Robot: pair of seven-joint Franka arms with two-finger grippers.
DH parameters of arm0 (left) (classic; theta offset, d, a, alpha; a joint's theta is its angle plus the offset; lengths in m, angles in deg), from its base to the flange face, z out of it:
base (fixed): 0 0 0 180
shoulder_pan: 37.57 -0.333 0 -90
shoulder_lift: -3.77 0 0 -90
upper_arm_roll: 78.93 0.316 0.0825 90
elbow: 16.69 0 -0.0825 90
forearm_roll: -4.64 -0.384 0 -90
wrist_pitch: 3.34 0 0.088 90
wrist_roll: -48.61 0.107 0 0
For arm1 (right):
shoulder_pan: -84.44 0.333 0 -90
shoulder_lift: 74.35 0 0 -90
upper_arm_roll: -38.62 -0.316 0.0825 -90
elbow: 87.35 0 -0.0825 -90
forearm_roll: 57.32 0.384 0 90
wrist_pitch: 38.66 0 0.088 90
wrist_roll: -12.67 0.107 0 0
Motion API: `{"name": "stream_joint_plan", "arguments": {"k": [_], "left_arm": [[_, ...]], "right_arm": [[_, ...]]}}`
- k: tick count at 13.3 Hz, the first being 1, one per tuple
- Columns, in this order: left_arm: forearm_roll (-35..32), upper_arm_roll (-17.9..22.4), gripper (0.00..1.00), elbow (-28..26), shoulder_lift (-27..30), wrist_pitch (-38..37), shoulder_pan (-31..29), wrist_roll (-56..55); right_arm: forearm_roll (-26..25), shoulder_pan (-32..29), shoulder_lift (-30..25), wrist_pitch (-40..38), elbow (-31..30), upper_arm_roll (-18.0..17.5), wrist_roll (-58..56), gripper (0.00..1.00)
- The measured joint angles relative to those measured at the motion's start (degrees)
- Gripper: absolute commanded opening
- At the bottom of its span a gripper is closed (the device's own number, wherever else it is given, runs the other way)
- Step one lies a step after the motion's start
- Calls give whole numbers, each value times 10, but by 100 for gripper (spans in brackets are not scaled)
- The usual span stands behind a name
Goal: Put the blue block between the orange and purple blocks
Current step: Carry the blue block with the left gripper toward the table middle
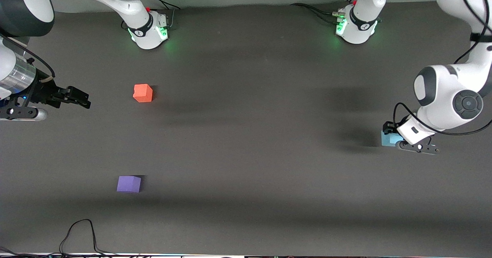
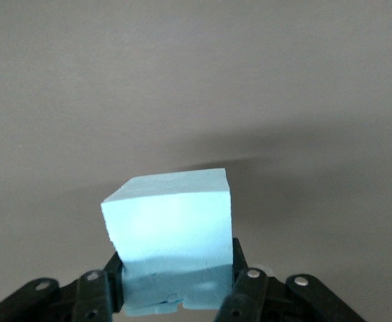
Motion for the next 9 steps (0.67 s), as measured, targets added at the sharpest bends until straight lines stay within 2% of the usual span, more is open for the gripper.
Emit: {"name": "stream_joint_plan", "arguments": {"k": [2,5,9], "left_arm": [[1,-34,40,26,19,-46,45,-108],[1,-82,40,44,11,-44,141,-289],[-11,-93,40,100,-59,2,301,-480]], "right_arm": [[0,0,0,0,0,0,0,100],[0,0,0,0,0,1,0,100],[0,0,0,0,0,1,0,100]]}}
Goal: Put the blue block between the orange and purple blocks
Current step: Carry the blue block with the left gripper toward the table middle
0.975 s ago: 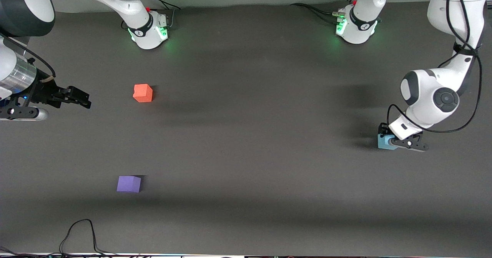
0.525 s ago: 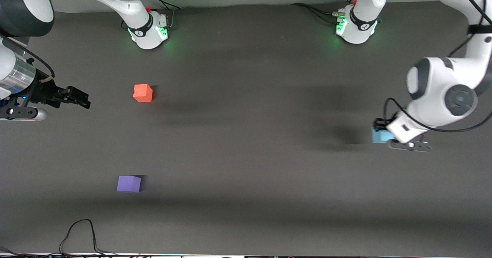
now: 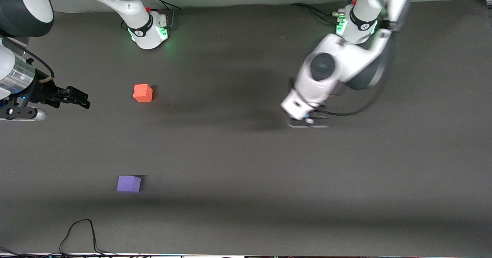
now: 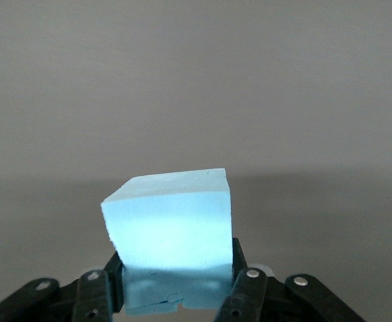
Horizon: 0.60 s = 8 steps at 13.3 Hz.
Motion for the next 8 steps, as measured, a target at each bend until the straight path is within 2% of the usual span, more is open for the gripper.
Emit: {"name": "stream_joint_plan", "arguments": {"k": [4,7,8], "left_arm": [[-88,1,41,107,-142,29,117,-159],[-101,3,41,152,-220,68,146,-185],[-102,3,46,158,-232,78,150,-188]], "right_arm": [[0,0,0,0,0,0,0,100],[0,0,0,0,0,0,0,100],[0,0,0,0,0,0,0,100]]}}
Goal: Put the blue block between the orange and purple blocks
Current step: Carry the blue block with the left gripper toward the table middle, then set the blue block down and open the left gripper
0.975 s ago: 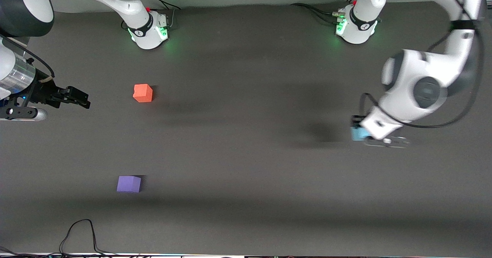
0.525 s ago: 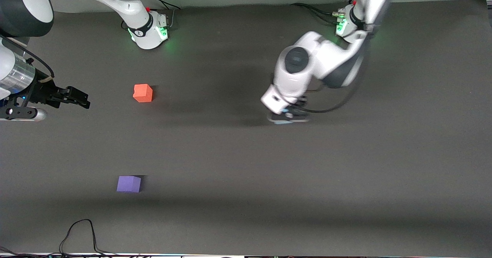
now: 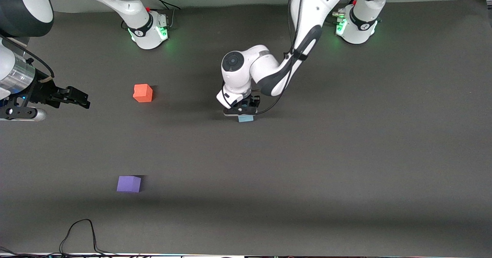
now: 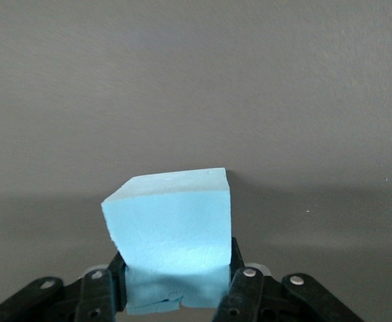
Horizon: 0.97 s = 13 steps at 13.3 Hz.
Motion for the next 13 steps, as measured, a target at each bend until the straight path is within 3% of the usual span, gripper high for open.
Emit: {"name": "stream_joint_plan", "arguments": {"k": [1,2,6,8,10,13], "left_arm": [[0,0,64,4,-5,7,2,0],[-1,0,100,6,-6,12,3,0],[-3,5,100,18,-4,13,3,2],[-3,10,100,26,10,-23,-11,12],[15,6,100,35,47,-86,-54,56],[103,3,100,44,143,-202,-158,189]], "right_arm": [[0,0,0,0,0,0,0,100],[0,0,0,0,0,0,0,100],[0,0,0,0,0,0,0,100],[0,1,0,0,0,-1,0,100],[0,7,1,0,0,-7,0,100],[0,30,7,-10,0,-10,0,100]]}}
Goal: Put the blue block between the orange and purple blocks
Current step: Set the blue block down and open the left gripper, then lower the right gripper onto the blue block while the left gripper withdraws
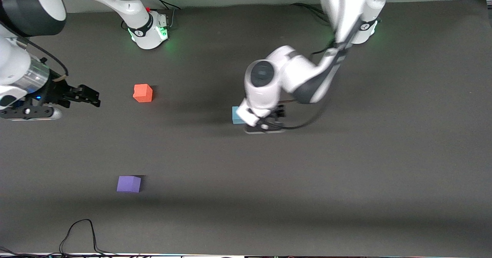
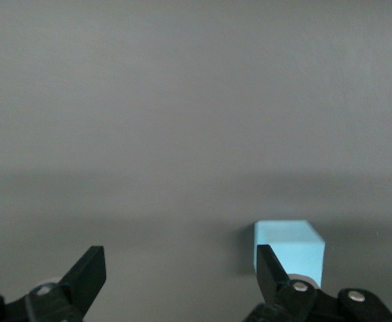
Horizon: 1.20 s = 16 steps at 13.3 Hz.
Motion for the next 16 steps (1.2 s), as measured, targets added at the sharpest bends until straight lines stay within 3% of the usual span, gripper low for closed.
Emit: {"name": "stream_joint_plan", "arguments": {"k": [2,5,9,12,16], "left_arm": [[33,0,100,1,67,-78,-90,92],[43,-1,100,-2,132,-167,-208,218],[43,0,100,-6,181,-240,-324,373],[39,0,100,-8,213,-259,-376,437],[25,-4,100,-19,235,-261,-383,445]], "right_arm": [[3,23,7,1,1,-3,0,100],[8,111,28,22,0,-7,67,100],[23,267,108,139,-2,-12,224,100],[22,349,200,249,-6,-12,299,100],[19,359,300,349,-19,-5,309,100]]}}
